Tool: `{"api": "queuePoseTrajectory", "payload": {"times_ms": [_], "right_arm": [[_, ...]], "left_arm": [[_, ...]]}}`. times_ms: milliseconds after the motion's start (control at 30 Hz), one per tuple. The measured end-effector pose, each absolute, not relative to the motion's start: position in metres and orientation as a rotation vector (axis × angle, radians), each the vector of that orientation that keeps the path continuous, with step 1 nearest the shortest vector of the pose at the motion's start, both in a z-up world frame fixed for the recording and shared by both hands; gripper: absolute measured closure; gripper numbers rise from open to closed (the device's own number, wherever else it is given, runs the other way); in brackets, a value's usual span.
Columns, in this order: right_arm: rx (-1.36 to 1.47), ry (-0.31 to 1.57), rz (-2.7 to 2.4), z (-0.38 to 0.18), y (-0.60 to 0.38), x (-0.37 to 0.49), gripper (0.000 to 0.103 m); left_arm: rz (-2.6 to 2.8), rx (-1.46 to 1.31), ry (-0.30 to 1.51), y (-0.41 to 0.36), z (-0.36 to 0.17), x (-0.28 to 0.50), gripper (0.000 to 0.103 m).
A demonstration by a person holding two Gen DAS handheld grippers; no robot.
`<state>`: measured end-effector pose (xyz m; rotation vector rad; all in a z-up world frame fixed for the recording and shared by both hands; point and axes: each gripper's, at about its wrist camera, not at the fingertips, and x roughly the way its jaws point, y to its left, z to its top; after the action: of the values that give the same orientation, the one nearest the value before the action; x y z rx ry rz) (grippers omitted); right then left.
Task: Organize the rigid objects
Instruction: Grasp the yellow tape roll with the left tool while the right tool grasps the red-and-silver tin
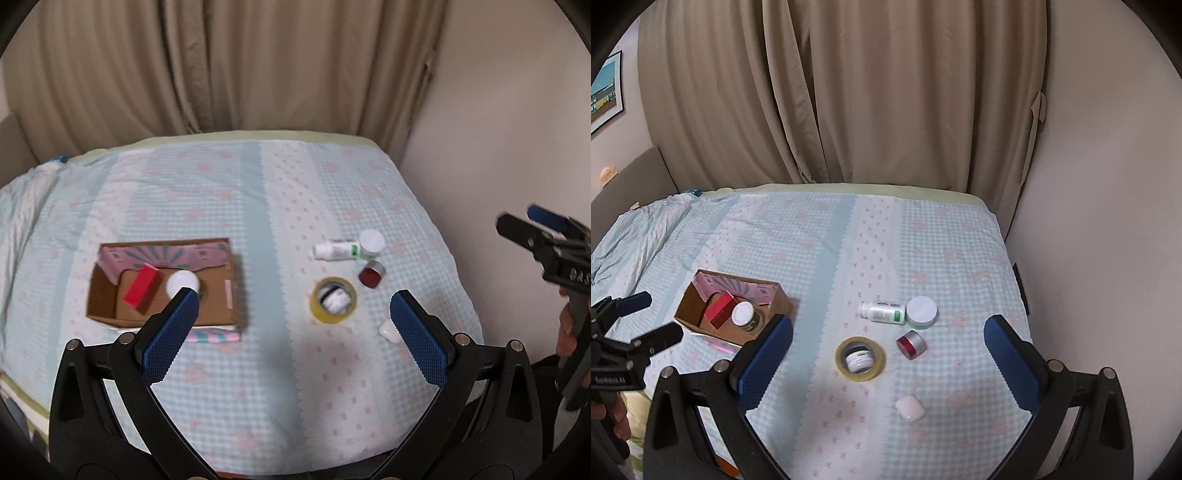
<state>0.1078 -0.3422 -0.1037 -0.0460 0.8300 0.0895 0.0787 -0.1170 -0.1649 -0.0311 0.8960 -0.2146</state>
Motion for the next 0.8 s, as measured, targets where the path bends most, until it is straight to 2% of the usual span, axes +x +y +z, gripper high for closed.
{"api": "queuePoseTrajectory", "payload": {"times_ms": [300, 633, 800], "right_arm": [[-0.055, 0.86, 0.114, -0.179, -0.375, 0.123, 0.0], [-0.118, 0.907, 0.154, -0.274, -0.388, 0.158, 0.0], [-0.131, 0.954, 0.168, -0.325, -0.393, 0.181, 0.006]], "left_arm": [[-0.401, 0.04, 0.938, -0.174, -0.263, 0.095, 0.0], [-0.399, 0.071, 1.003, -0.201, -0.386, 0.149, 0.0], [-0.386, 0.118, 1.011, -0.218, -0.438, 0.169, 0.0]]}}
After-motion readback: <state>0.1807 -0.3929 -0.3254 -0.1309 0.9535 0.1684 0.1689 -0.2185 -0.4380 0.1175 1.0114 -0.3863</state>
